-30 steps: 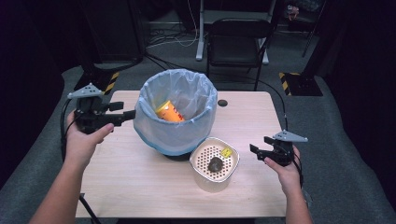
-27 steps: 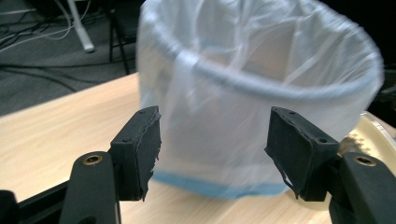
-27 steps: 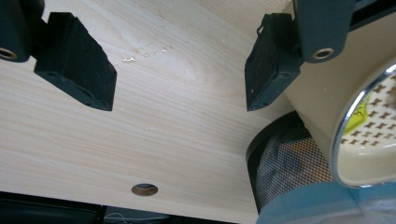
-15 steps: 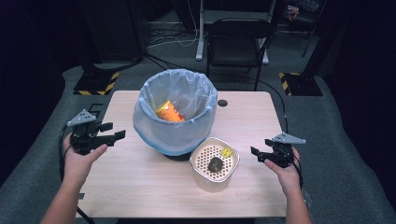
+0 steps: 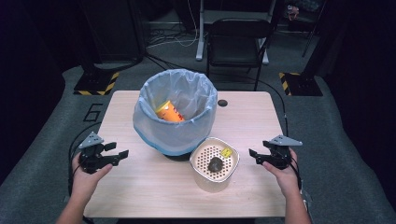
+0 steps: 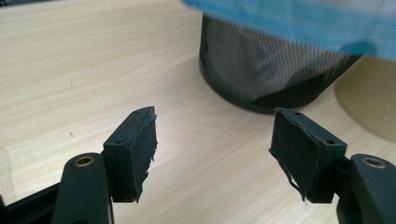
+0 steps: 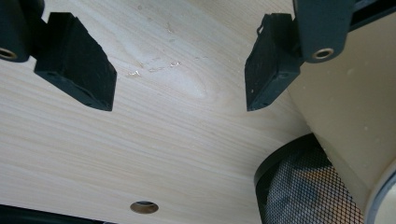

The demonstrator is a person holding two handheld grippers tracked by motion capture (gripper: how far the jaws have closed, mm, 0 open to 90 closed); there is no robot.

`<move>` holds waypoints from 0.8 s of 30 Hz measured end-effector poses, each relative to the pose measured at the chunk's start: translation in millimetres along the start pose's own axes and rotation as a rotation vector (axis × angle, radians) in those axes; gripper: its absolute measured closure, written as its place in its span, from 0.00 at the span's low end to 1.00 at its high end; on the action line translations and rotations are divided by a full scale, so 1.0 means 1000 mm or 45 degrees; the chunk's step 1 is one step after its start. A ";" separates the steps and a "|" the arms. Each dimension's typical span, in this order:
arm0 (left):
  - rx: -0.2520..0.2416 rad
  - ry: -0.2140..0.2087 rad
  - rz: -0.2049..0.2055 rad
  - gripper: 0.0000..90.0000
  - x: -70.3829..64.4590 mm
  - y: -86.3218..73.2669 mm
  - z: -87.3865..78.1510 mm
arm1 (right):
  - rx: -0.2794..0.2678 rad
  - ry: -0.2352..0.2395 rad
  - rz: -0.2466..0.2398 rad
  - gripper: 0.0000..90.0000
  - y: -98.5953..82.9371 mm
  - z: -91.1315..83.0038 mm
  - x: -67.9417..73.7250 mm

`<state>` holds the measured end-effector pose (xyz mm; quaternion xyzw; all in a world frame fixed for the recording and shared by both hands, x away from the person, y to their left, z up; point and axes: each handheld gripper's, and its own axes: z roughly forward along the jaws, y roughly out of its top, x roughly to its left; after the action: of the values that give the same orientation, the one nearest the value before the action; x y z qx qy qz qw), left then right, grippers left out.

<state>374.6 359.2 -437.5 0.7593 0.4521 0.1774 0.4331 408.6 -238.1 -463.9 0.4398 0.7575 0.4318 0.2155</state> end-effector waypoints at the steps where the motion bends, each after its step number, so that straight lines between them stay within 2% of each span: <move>1: -0.005 0.001 -0.005 0.35 0.000 -0.004 0.002 | 0.002 -0.001 -0.011 0.28 -0.001 0.001 0.000; 3: 0.000 -0.008 -0.018 0.35 0.003 -0.011 0.004 | 0.007 -0.003 -0.012 0.28 -0.002 0.002 0.000; 11: 0.002 0.016 -0.078 0.35 0.015 -0.038 0.014 | 0.017 -0.006 -0.034 0.28 -0.005 0.005 0.002; 14: -0.001 0.035 -0.073 0.34 0.020 -0.046 0.017 | 0.016 -0.012 -0.049 0.28 -0.007 0.008 0.003; 16: 0.025 0.030 -0.068 0.32 0.026 -0.050 0.018 | 0.016 -0.019 -0.062 0.28 -0.010 0.011 0.004; 17: 0.010 0.053 -0.072 0.32 0.027 -0.052 0.020 | 0.016 -0.019 -0.062 0.28 -0.010 0.011 0.004; 19: 0.037 0.054 -0.079 0.31 0.031 -0.055 0.020 | 0.014 -0.034 -0.076 0.28 -0.012 0.011 0.004; 20: 0.024 0.075 -0.085 0.31 0.032 -0.056 0.022 | 0.007 -0.035 -0.054 0.29 -0.013 0.012 0.005; 21: 0.031 0.100 -0.075 0.30 0.033 -0.058 0.022 | 0.013 -0.033 -0.062 0.29 -0.014 0.012 0.004; 23: 0.040 0.114 -0.102 0.30 0.036 -0.061 0.023 | 0.015 -0.047 -0.057 0.29 -0.016 0.013 0.004; 24: 0.024 0.134 -0.132 0.29 0.036 -0.063 0.025 | 0.023 -0.052 -0.058 0.29 -0.018 0.014 0.003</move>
<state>376.3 390.6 -507.4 0.7286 0.5145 0.1901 0.4101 408.1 -233.4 -485.8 0.4329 0.7667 0.4109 0.2367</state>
